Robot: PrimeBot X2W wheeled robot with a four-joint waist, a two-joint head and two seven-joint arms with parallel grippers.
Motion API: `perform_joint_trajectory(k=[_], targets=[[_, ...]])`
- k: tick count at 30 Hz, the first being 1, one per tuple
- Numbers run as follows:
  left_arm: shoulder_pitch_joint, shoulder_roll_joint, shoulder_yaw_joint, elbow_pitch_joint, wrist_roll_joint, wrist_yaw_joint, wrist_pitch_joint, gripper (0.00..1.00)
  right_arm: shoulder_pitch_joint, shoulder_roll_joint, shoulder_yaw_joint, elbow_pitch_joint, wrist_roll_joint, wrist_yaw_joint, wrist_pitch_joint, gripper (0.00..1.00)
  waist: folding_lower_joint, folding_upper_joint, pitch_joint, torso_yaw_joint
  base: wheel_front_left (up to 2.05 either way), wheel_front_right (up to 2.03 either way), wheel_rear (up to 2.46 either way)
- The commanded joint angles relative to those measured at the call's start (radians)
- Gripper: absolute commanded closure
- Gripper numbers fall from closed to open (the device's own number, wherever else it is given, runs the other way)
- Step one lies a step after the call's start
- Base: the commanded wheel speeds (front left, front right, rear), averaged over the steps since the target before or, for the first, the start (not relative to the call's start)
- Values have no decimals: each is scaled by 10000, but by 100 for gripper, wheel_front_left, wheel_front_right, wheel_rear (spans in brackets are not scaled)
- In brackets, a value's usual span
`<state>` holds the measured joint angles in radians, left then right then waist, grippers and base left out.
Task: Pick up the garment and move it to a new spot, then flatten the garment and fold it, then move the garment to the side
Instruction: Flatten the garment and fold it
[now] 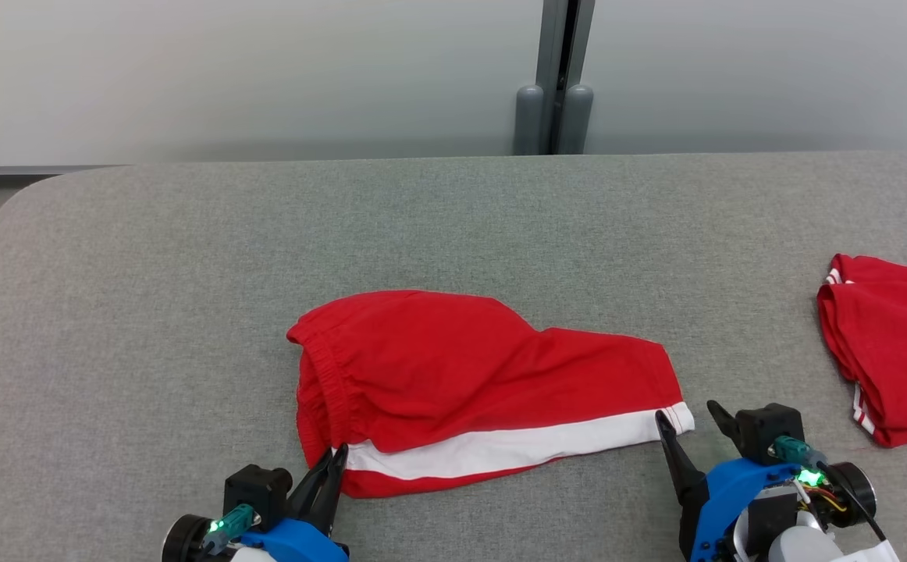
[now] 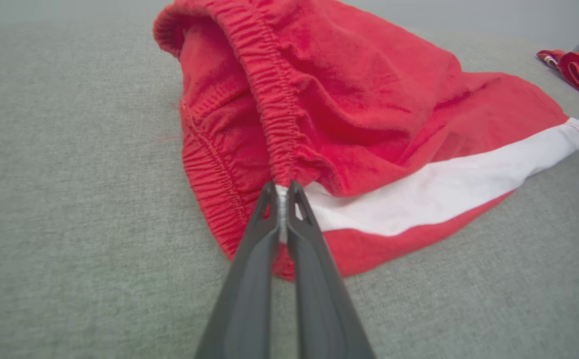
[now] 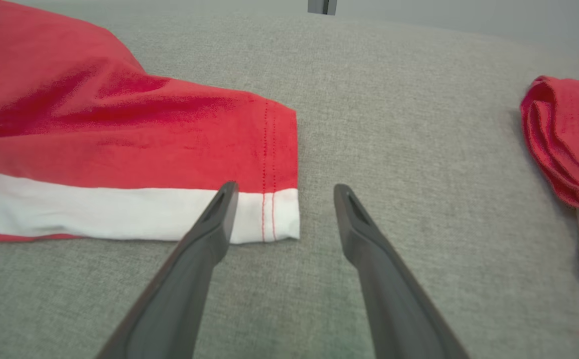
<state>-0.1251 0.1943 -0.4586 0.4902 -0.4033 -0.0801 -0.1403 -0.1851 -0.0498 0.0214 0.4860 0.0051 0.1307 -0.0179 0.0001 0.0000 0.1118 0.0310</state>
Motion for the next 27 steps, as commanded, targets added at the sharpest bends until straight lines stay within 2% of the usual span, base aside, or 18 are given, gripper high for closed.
perform_joint_trajectory(k=[1,11,27], targets=[[-149,2,4,34,55,6,-83,100,-236,-15,44,220,3,1,178,0,-1,0,72,102,0,0,0],[-208,2,-127,133,-8,30,-196,100,-666,-17,551,1042,485,1,421,0,-1,0,140,297,0,0,0],[-43,108,-169,64,-188,137,-276,100,-79,-15,909,297,621,1,385,0,-1,0,91,135,0,0,0]])
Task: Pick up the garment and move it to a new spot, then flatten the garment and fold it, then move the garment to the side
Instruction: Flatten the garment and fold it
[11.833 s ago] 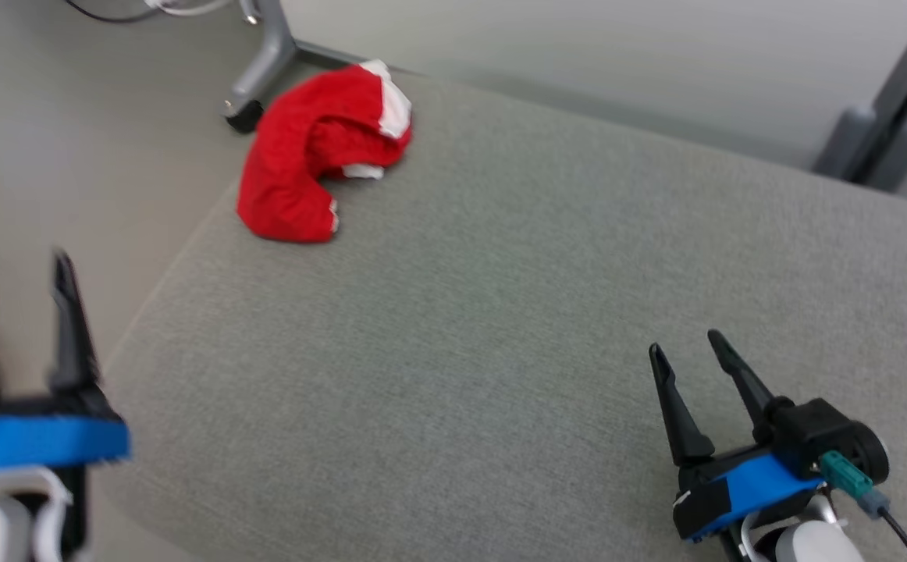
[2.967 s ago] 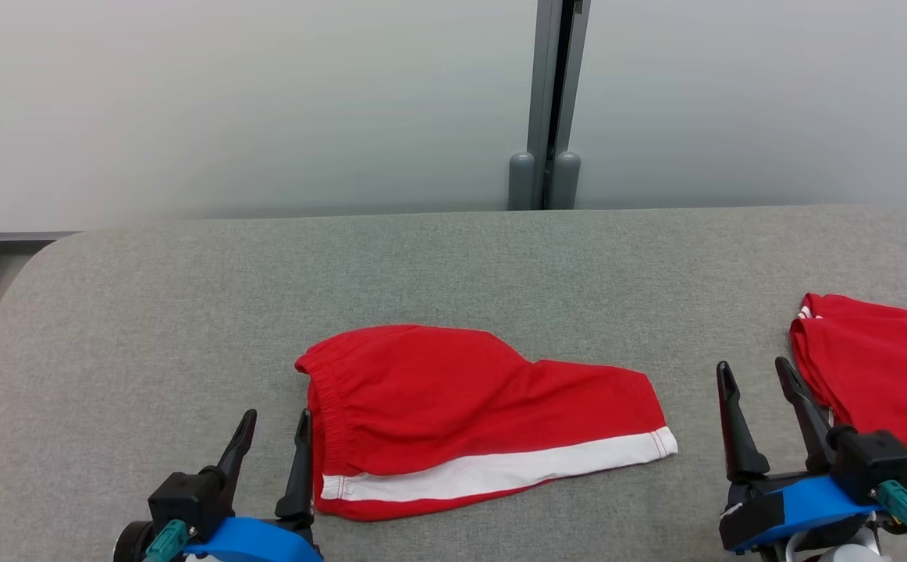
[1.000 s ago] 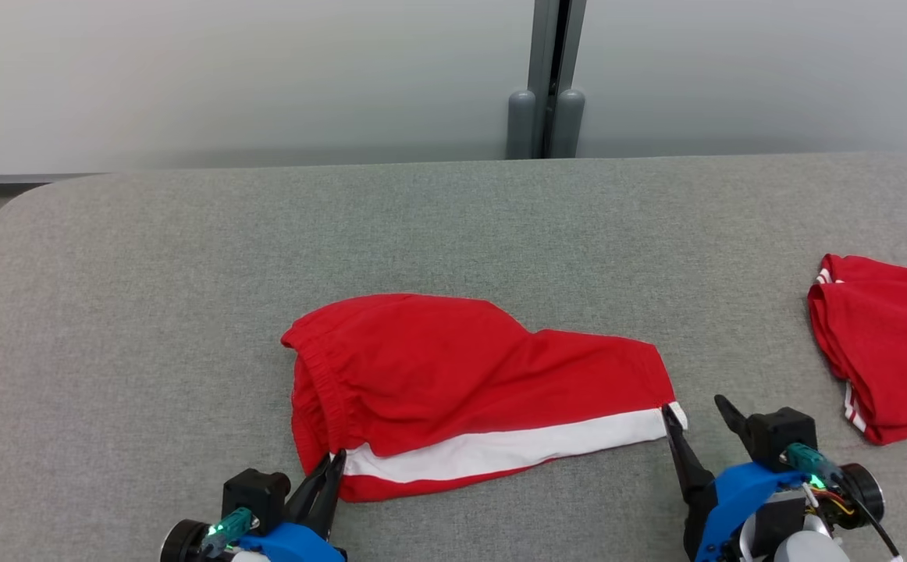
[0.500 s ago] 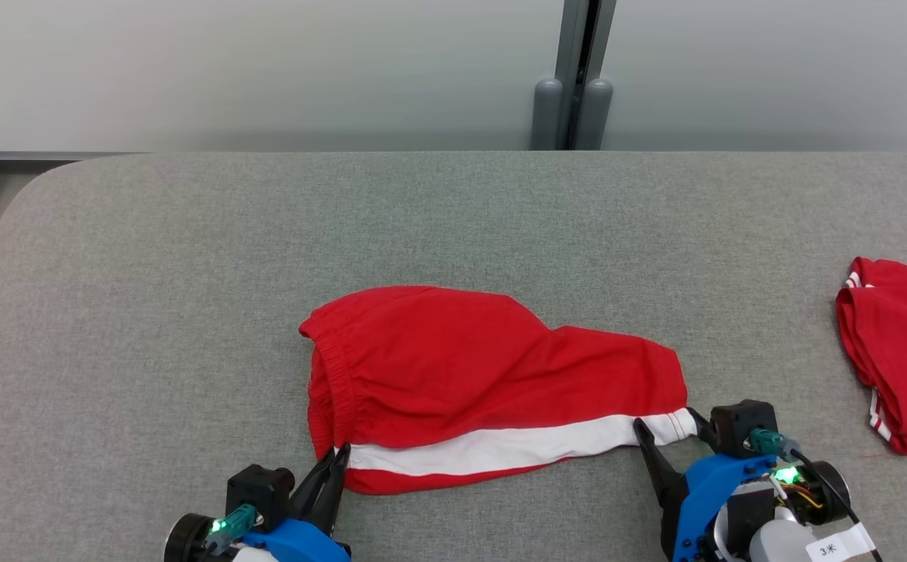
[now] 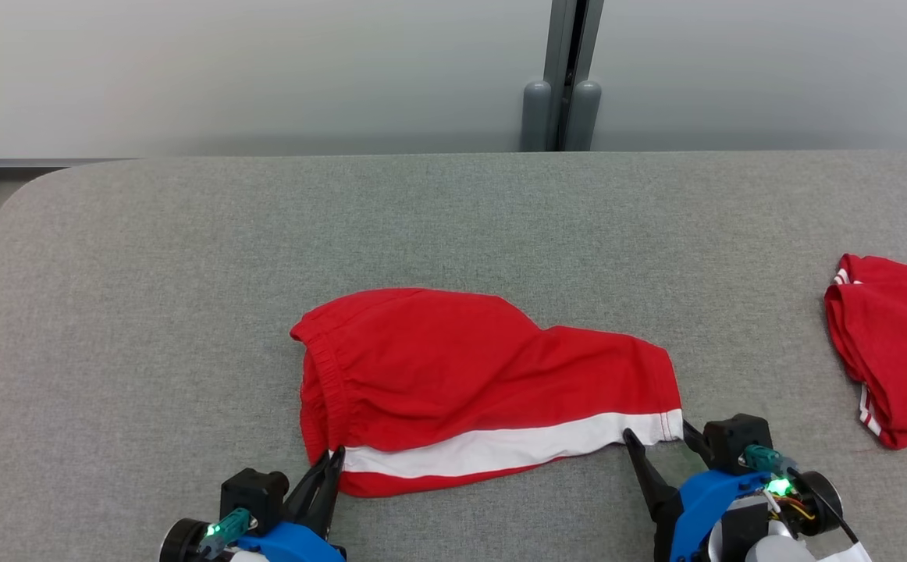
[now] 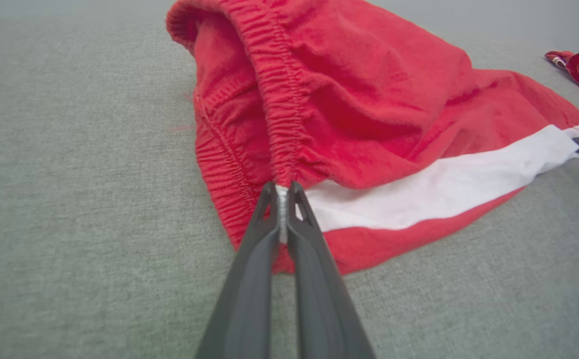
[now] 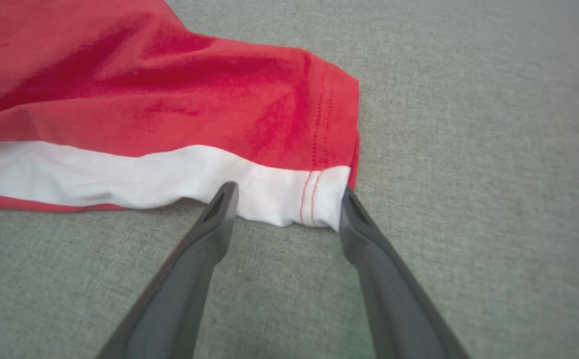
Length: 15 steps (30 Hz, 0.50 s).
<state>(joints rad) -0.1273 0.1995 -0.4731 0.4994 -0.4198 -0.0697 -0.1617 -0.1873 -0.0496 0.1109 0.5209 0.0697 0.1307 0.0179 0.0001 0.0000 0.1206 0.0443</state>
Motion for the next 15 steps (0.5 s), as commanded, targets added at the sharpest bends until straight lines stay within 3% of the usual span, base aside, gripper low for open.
perform_joint_trajectory(k=[1,3,4,5,8,9,15], targets=[[-32,68,-18,-41,-26,48,-57,100,-113,-17,38,-52,19,1,19,0,-1,0,17,3,0,0,0],[-53,82,-19,-60,-44,68,-48,100,-186,-17,72,-5,49,1,31,0,-1,0,45,13,0,0,0],[-65,90,-24,-69,-53,84,-42,100,-222,-17,96,34,40,1,29,18,-1,0,55,22,0,0,0],[-79,98,-26,-77,-63,95,-42,100,-261,-17,112,67,24,1,29,51,-1,0,70,32,0,0,0],[-111,111,-36,-97,-92,100,-58,100,-378,-17,143,173,54,1,18,79,-1,0,95,63,0,0,0],[-117,121,-31,-107,-103,108,-71,100,-416,-17,145,191,89,1,0,100,-1,0,97,68,0,0,0],[-215,253,118,-360,-149,168,-294,100,-530,-17,-42,-126,531,1,-323,100,-1,0,32,32,0,0,0]])
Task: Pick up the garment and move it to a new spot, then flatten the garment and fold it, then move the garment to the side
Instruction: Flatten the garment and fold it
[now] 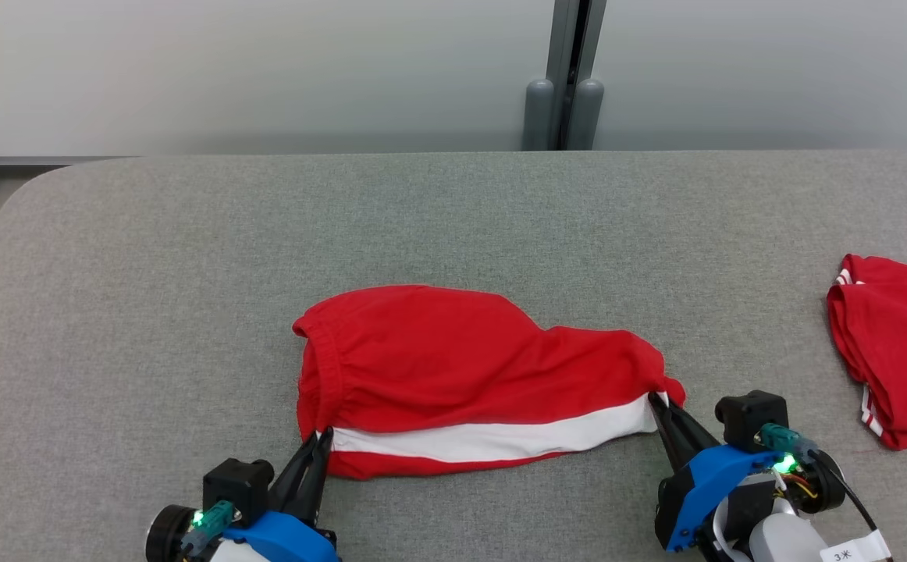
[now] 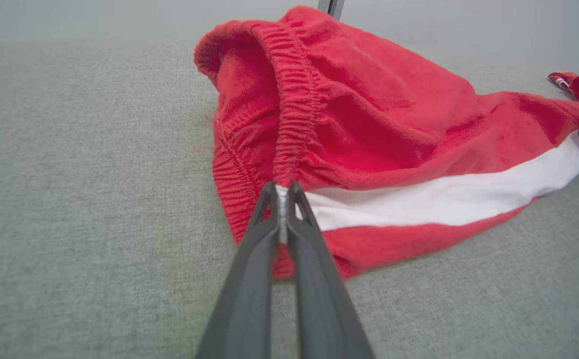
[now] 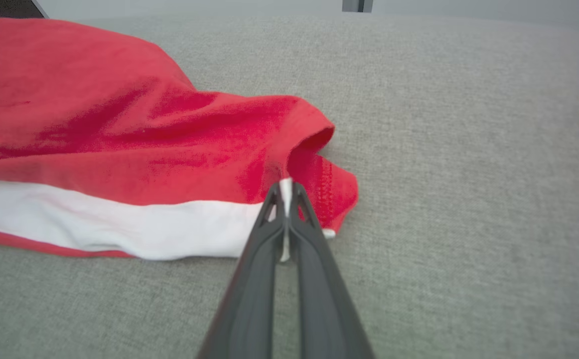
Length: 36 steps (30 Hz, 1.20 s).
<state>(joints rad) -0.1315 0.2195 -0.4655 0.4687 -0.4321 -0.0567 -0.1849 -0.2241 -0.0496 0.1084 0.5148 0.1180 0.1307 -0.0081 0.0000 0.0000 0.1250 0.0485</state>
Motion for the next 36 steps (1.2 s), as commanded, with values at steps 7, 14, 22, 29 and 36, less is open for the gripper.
perform_joint_trajectory(k=[7,14,22,29,36], targets=[[-371,494,394,-1225,-7,168,-275,100,-143,-16,-246,-1391,513,1,-157,100,0,0,-364,-167,0,0,0],[-701,1483,833,-3730,220,417,238,100,69,-19,-458,-3891,848,1,431,100,0,0,-936,-346,0,0,0],[-1556,2883,1528,-7383,440,539,1756,100,11,-33,-848,-7688,794,1,1642,100,0,0,-1372,-589,0,0,0],[-3011,3478,1779,-8703,-1,116,3183,100,-549,-106,-1115,-9774,694,1,2781,100,0,0,-1035,-727,0,0,0],[-4770,3262,1463,-7539,-658,-333,3709,100,-1967,-123,-906,-8964,1031,1,3360,100,0,0,96,-965,0,0,0]])
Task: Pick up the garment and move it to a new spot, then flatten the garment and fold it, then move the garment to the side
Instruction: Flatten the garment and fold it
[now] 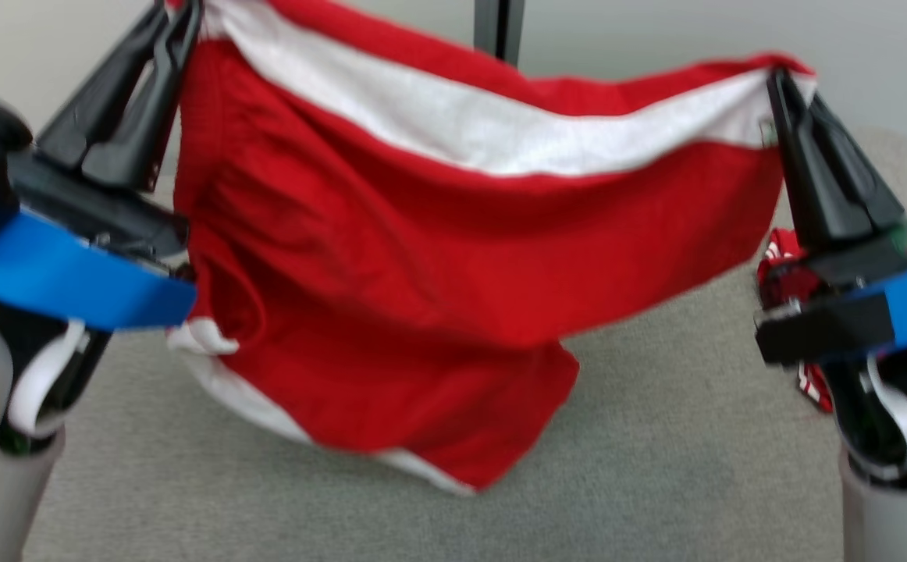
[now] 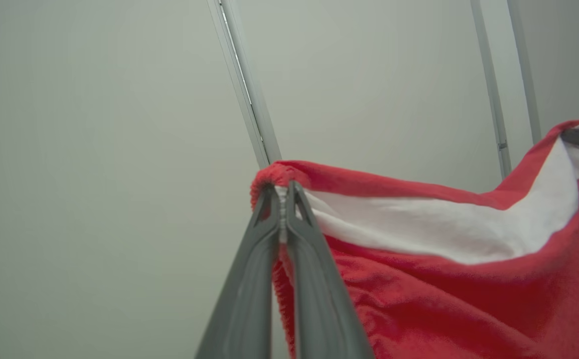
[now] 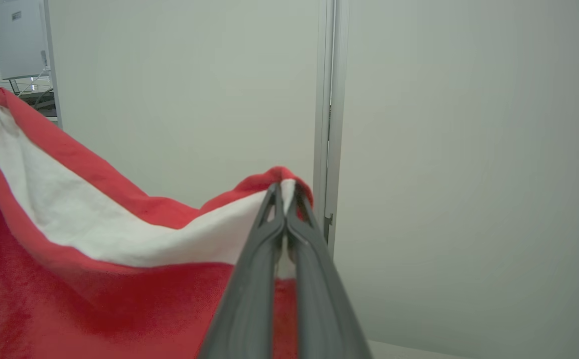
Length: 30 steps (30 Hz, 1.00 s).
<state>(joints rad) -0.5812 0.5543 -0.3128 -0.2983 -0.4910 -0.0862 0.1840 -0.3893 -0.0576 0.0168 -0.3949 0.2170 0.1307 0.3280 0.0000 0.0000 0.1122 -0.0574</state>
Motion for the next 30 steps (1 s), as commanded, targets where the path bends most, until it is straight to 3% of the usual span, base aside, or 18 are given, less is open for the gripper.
perform_joint_trajectory(k=[1,9,13,18,23,30], targets=[[-579,-101,-124,371,-133,-111,75,100,-667,-36,38,416,120,1,3,100,0,0,441,38,0,0,0],[-3617,-486,-358,2666,-230,-368,-671,100,-4601,10,-366,3267,-653,1,-1134,100,0,0,1742,-457,0,0,0],[-4521,-803,-350,3794,-213,-394,-1468,100,-5549,66,-333,4077,-799,1,-1709,100,0,0,2343,-644,0,0,0],[-4376,-992,-602,4929,-377,-434,-2188,100,-5051,72,71,4693,-546,1,-2154,100,0,0,2893,-746,0,0,0],[-3402,-800,-1320,5958,-421,-460,-3116,100,-3950,69,715,5290,-307,1,-2741,100,0,0,3256,-847,0,0,0],[-1215,-827,-1842,5588,-990,-441,-4250,100,-1793,66,839,4819,-69,1,-3345,100,0,0,2942,-663,0,0,0]])
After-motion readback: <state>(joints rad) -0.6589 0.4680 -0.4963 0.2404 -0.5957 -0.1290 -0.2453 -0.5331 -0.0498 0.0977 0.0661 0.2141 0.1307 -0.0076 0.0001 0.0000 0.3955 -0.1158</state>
